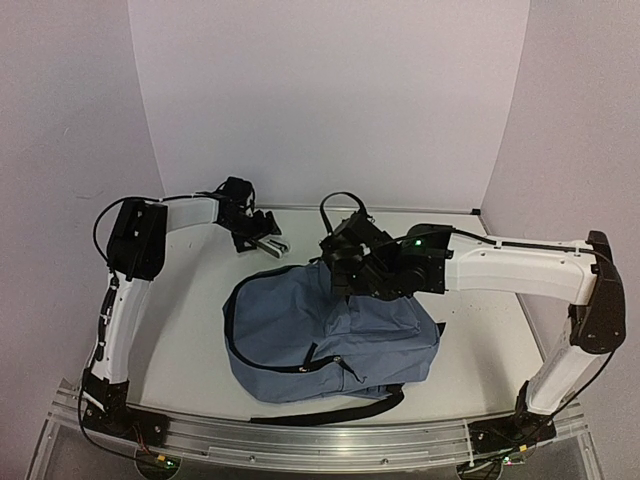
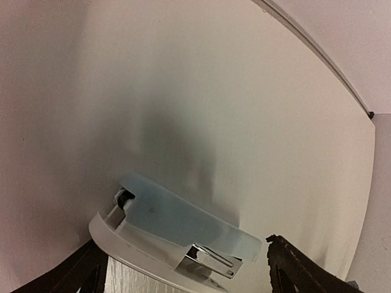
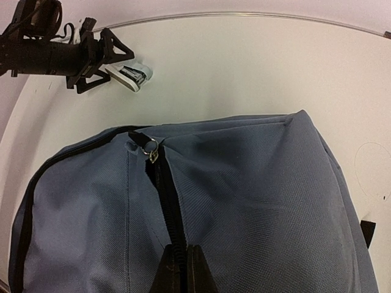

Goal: Pack the student bag
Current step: Move the stationery to the center of the board.

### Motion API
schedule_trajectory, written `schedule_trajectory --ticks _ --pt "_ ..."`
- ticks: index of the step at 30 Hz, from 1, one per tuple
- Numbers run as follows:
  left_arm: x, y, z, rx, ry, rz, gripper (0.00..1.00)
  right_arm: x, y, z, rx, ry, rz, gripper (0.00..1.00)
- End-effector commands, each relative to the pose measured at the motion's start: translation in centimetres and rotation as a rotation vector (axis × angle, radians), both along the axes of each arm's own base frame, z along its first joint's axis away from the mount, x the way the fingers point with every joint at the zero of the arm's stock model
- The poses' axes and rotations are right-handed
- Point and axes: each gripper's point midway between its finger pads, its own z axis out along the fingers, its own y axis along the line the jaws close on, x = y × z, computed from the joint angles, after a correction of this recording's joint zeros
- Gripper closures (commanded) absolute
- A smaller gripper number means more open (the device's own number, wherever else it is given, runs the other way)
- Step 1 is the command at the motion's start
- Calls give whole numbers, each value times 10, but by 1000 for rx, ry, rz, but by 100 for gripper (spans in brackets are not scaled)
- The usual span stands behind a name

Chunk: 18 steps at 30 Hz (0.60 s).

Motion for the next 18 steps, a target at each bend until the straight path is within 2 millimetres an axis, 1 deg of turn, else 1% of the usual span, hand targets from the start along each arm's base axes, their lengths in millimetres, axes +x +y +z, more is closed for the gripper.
schedule_trajectory --ticks 1,5,8,11,13,14,18 --pt "10 -8 -9 -15 -10 -17 13 7 6 21 53 -46 -29 100" --pt "12 -20 -15 -40 -50 -109 19 7 5 18 52 -41 -32 100" --pt "11 -29 -19 -56 -71 -182 20 7 6 16 50 -36 -30 100" --pt "8 -37 -25 -36 -87 -246 21 7 8 16 51 -34 -28 100" --pt "4 -38 -32 3 -87 -270 24 7 8 15 51 -32 -28 100" --pt "2 -38 -35 25 -85 -280 26 7 8 15 51 -32 -28 100" --pt "-10 -33 -47 119 -73 -314 41 7 9 13 53 -28 -29 100"
